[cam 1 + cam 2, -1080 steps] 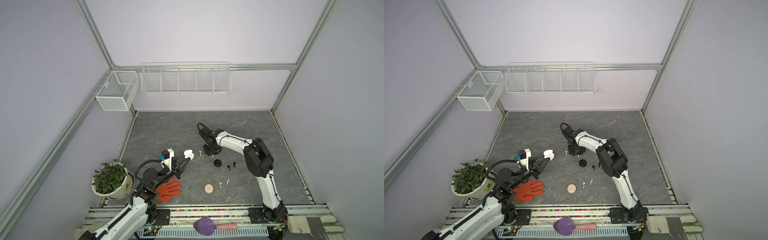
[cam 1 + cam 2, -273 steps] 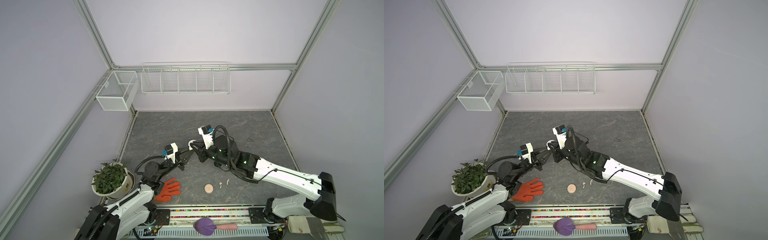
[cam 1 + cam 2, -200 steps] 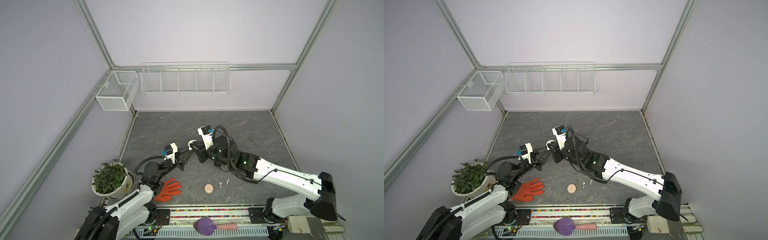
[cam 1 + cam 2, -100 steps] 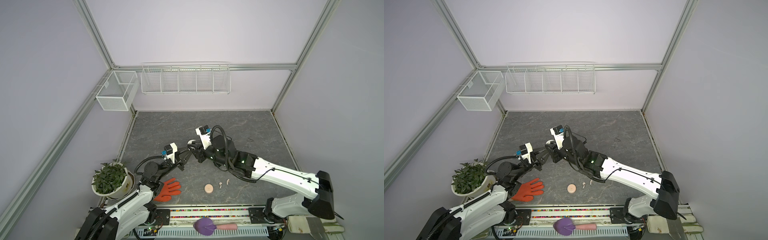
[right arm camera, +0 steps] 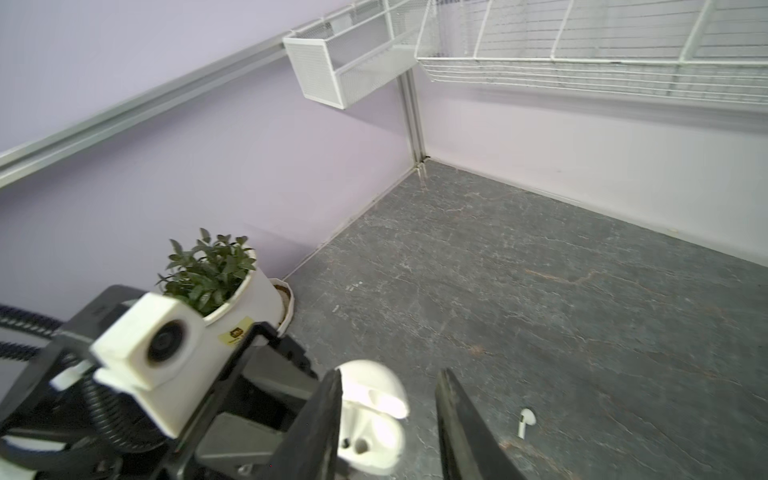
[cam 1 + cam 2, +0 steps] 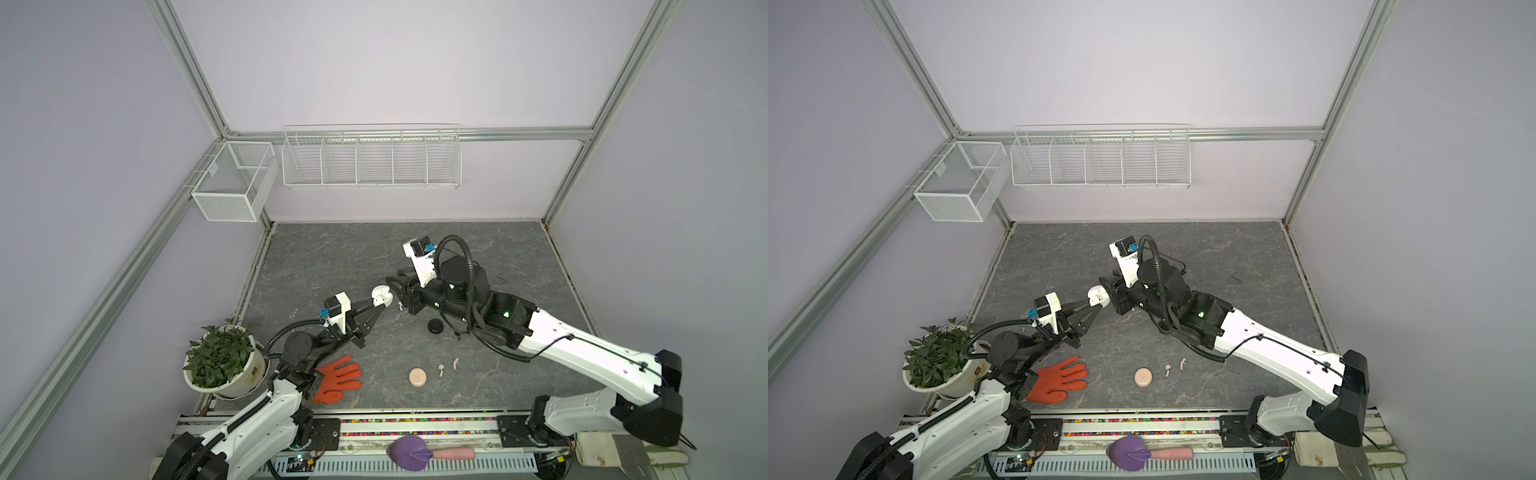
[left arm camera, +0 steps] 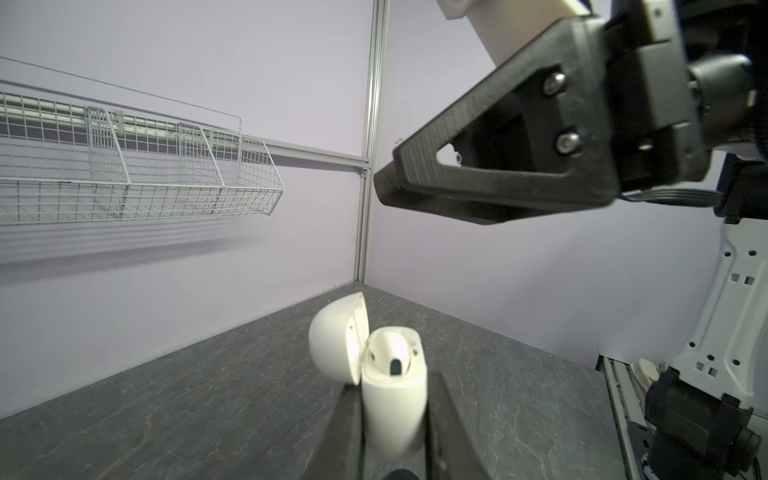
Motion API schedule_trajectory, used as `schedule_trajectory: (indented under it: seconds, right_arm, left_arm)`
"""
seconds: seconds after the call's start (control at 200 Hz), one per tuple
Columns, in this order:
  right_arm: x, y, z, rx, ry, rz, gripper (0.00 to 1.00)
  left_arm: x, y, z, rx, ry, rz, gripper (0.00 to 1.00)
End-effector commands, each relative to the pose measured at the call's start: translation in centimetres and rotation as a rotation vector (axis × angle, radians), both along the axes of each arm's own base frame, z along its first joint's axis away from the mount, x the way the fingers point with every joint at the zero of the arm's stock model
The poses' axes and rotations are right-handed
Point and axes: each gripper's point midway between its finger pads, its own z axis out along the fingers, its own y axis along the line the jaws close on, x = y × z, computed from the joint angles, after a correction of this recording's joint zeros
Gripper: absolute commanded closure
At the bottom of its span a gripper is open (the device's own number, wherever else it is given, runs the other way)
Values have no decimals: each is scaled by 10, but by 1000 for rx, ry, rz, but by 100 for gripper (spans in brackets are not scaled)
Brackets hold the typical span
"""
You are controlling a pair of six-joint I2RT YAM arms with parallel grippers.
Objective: Insert the wireless bluetooth earbuds into the charging case
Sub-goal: 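Open the right gripper and move it over the second white earbud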
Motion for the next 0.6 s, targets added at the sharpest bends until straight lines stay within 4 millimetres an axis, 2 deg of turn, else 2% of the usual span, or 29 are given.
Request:
schedule_trajectory:
  seconds: [0.0, 0.045, 0.065, 0.215, 0.265, 0.405, 0.595]
  right_arm:
    - [23, -20, -34, -97, 55, -41, 60]
    - [33, -23, -50, -132, 76, -47, 61]
    - [37, -24, -57, -147, 88, -48, 61]
    - [64, -26, -120, -265, 207, -12, 64]
    - [71, -25, -137, -286, 256, -10, 64]
    - [84, -17, -185, -327, 395, -17, 66]
    - [99, -19, -241, -424, 539, -77, 66]
  left_arm:
    - [-1, 5, -10, 16, 23, 32, 100]
    - [0, 5, -15, 25, 40, 35, 100]
    - [-3, 7, -10, 15, 23, 34, 100]
    - [-3, 7, -10, 7, 25, 28, 100]
    - [5, 4, -17, 20, 50, 40, 100]
    - [20, -2, -6, -12, 50, 16, 100]
    - [32, -5, -14, -42, 76, -10, 100]
